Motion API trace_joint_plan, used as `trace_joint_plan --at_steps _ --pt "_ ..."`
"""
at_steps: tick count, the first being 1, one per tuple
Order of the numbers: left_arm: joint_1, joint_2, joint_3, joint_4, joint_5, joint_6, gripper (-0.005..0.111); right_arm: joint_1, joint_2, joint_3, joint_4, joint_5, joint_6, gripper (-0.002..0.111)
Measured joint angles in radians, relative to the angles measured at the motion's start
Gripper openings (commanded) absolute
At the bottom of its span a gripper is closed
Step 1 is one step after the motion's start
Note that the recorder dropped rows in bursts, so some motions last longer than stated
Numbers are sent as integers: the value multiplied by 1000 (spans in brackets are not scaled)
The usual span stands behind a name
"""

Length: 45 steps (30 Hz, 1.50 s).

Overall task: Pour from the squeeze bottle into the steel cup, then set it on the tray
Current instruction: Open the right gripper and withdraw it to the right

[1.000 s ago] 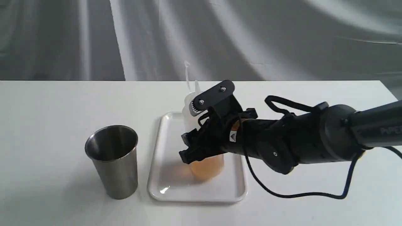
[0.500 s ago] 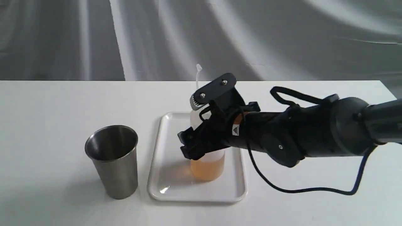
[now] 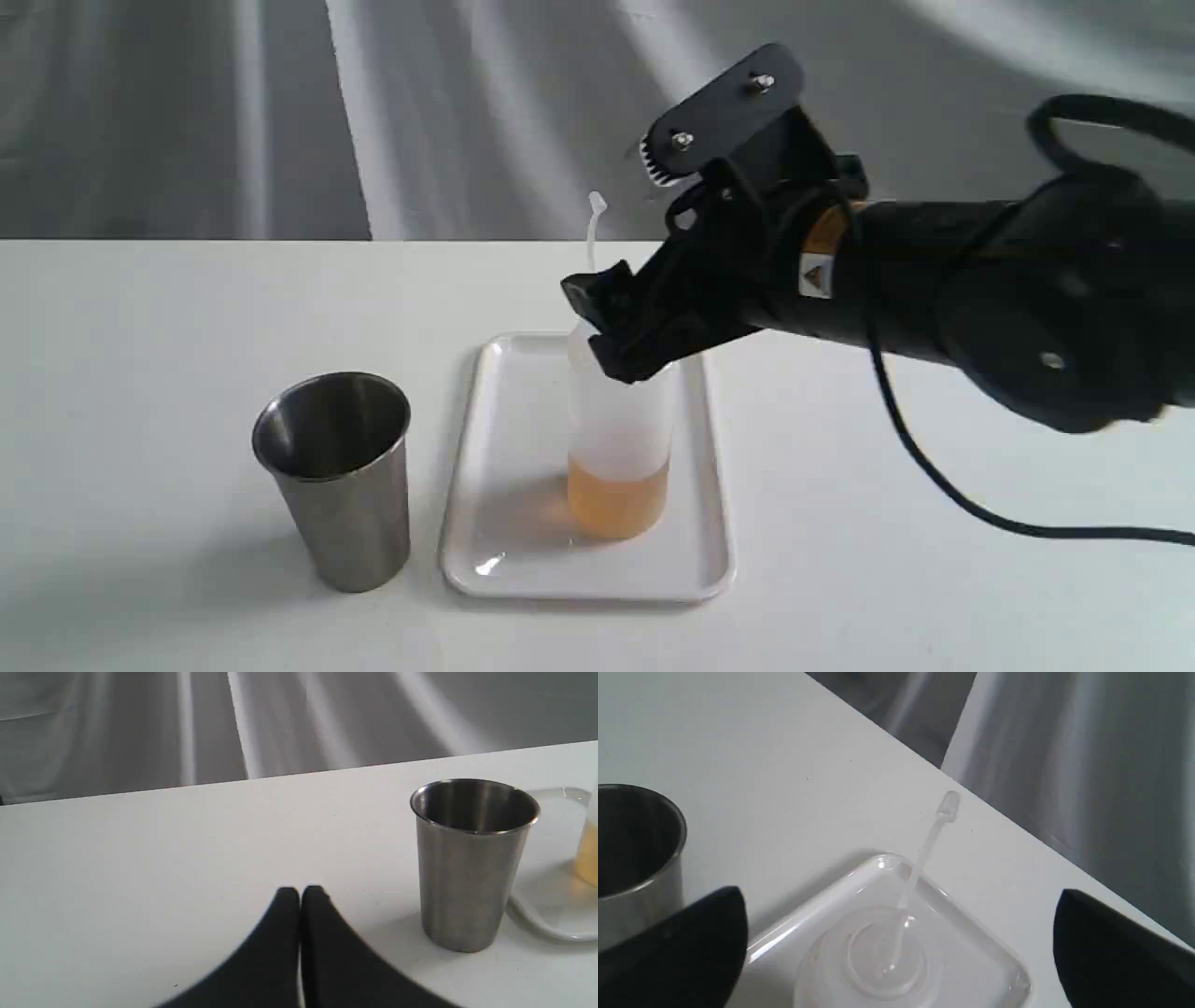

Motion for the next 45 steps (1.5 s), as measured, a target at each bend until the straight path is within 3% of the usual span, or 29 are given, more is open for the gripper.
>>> trace_joint_plan --at_steps 8,11,18,26,36,45 --pt "0 0 0 0 0 0 0 0 -313 219 -38 4 71 87" --pt "0 0 0 0 0 0 0 0 -441 315 -42 11 80 81" --pt "0 0 0 0 0 0 0 0 -660 518 -42 43 81 48" --pt "0 0 0 0 0 0 0 0 -788 585 -40 47 81 2" --pt "0 0 0 0 0 0 0 0 -825 585 148 48 86 0" --pt "0 0 0 0 0 0 0 0 -825 587 174 50 88 0"
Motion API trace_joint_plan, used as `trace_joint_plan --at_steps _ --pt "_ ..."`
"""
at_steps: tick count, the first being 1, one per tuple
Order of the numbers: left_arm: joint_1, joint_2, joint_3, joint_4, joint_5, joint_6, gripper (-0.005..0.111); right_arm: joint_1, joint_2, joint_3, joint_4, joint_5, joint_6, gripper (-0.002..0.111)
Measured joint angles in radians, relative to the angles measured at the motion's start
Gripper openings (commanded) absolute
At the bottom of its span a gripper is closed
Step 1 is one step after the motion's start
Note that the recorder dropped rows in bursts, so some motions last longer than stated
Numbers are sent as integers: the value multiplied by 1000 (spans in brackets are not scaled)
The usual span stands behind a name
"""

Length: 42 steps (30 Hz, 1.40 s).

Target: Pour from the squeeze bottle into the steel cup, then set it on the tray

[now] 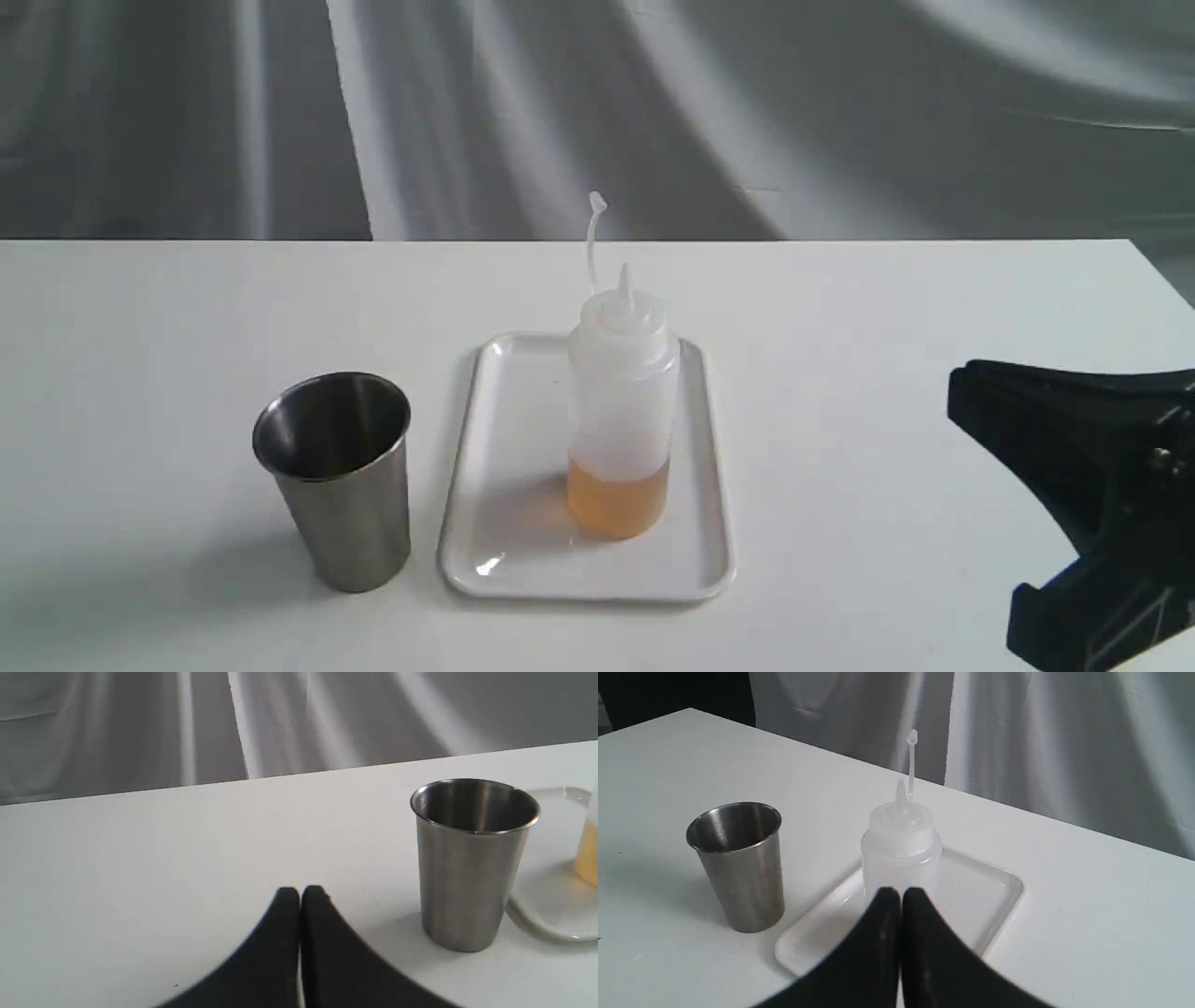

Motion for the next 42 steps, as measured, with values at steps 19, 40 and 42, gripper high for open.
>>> trace_joint_plan --at_steps 19,40,42 --pt "0 0 0 0 0 0 0 -221 -590 293 2 57 0 0" --pt "0 0 0 0 0 0 0 -303 -614 420 -14 55 0 0" --pt "0 0 0 0 0 0 0 -303 -614 420 -15 55 0 0"
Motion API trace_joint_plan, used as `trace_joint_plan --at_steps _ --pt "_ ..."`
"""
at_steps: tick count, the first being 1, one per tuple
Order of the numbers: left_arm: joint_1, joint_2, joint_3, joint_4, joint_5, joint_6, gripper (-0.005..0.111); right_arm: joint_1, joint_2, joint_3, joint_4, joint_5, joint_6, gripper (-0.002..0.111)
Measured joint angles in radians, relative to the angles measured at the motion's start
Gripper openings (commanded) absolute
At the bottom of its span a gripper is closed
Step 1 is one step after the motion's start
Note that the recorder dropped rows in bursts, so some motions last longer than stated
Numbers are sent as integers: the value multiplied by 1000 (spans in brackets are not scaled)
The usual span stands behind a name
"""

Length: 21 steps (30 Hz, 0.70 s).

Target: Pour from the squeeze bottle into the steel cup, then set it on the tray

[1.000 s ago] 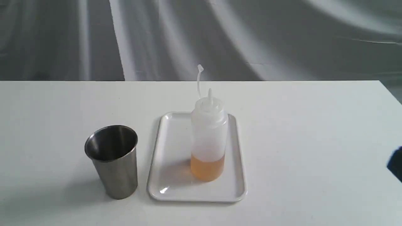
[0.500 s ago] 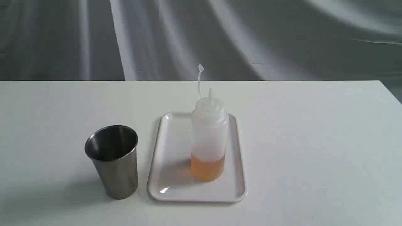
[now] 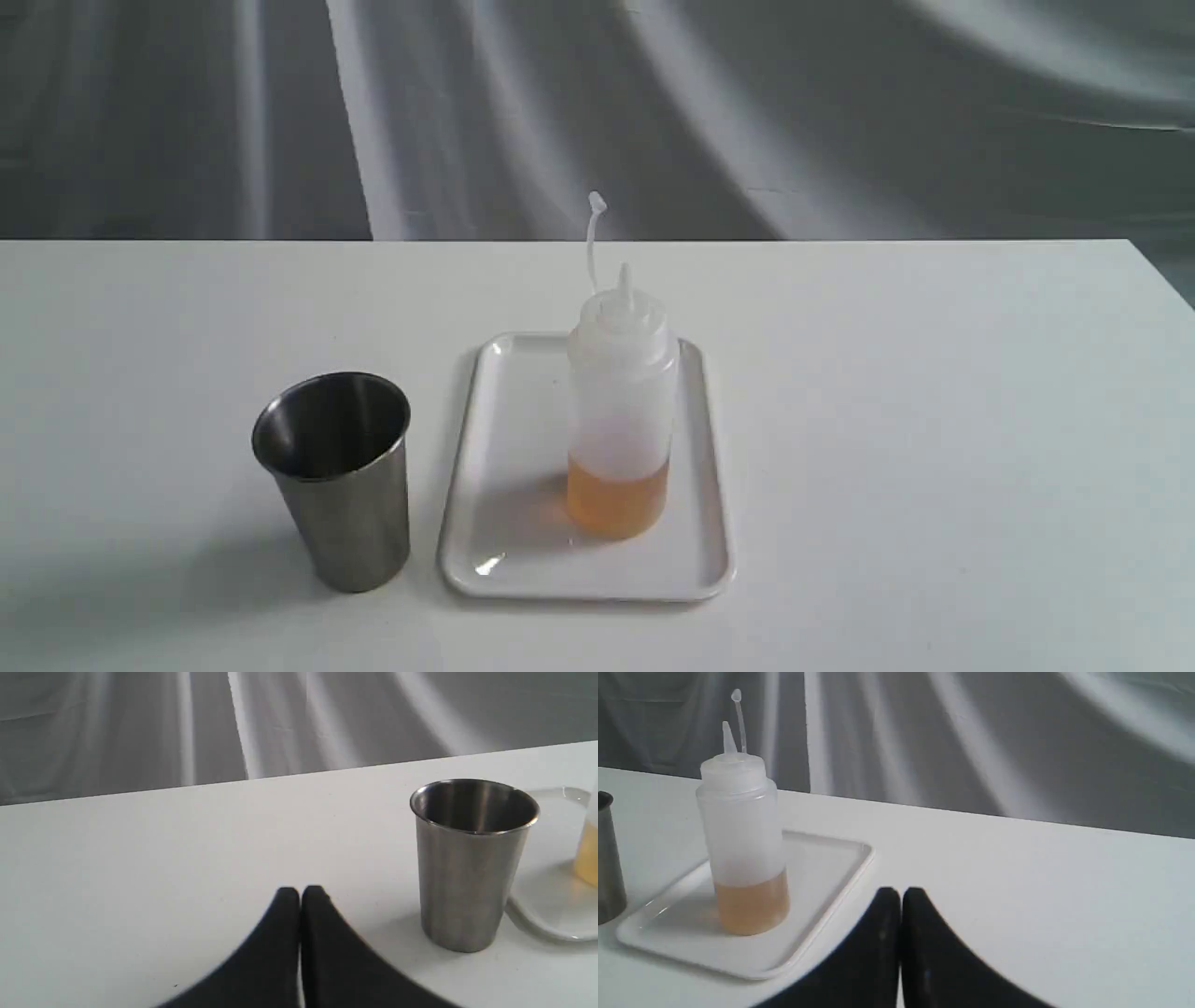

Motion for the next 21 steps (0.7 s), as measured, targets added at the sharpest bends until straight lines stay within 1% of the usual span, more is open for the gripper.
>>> trace_joint_plan --at_steps 3,7,9,21 --pt "0 0 0 0 0 0 0 0 0 0 -2 24 0 0" --pt "0 0 0 0 0 0 0 0 0 0 -4 146 0 0" --pt "0 0 0 0 0 0 0 0 0 0 -4 173 0 0" --pt "0 0 0 0 0 0 0 0 0 0 -4 182 0 0"
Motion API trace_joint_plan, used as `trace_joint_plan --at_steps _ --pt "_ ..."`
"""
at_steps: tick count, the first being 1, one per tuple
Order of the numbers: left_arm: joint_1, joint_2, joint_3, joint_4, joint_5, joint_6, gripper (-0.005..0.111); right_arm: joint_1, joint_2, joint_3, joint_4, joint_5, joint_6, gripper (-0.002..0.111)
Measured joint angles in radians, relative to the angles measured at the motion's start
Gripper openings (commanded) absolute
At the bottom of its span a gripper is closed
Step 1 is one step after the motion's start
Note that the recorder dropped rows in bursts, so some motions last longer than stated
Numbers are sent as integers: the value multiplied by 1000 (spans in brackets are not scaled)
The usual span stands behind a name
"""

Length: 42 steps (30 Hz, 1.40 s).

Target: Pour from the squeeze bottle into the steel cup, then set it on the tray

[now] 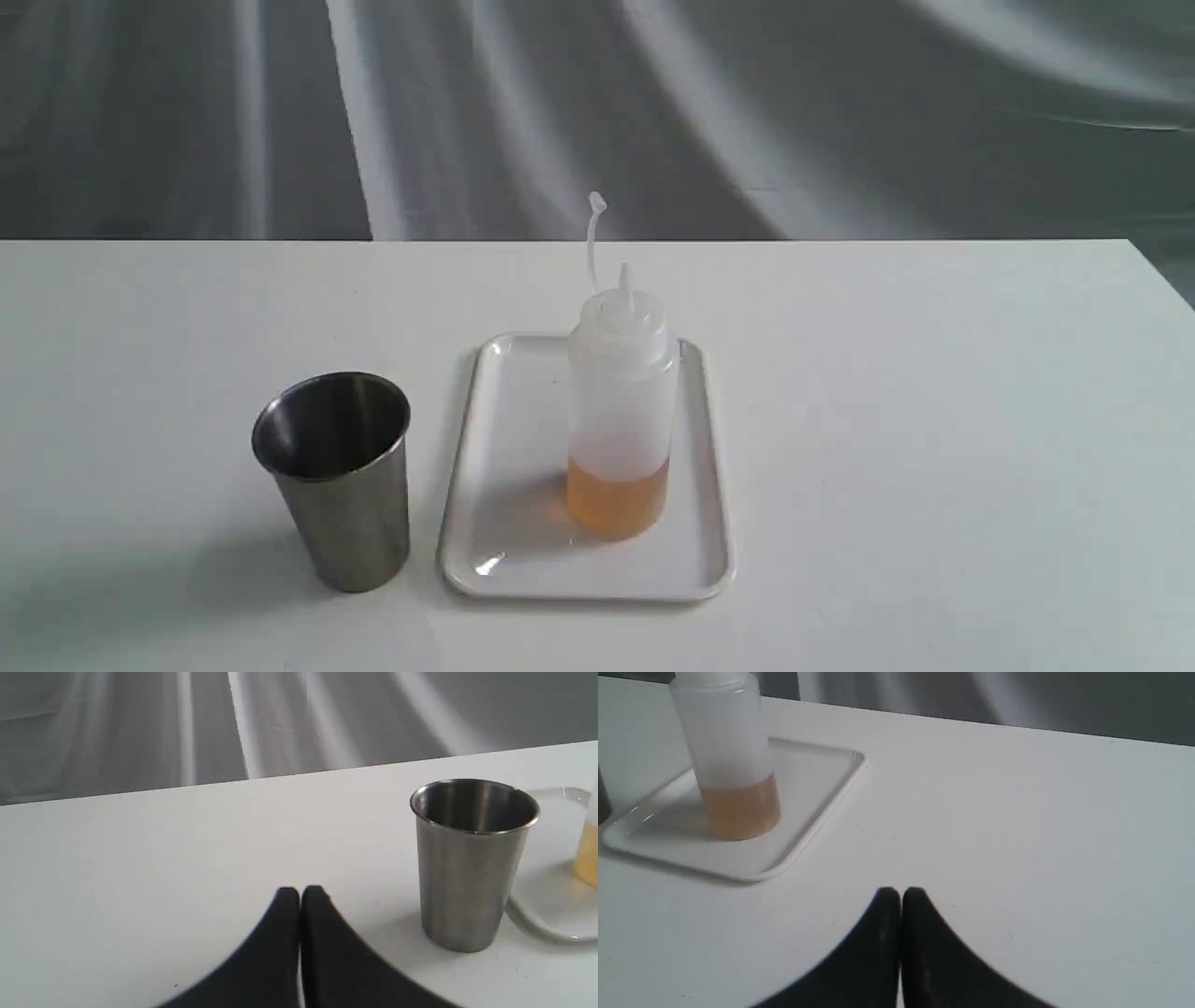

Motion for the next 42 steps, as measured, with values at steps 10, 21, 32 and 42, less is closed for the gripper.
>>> trace_joint_plan --at_steps 10,21,32,42 --pt "0 0 0 0 0 0 0 0 0 0 0 2 0 0" --pt "0 0 0 0 0 0 0 0 0 0 0 2 0 0" --pt "0 0 0 0 0 0 0 0 0 0 0 2 0 0" --pt "0 0 0 0 0 0 0 0 0 0 0 2 0 0"
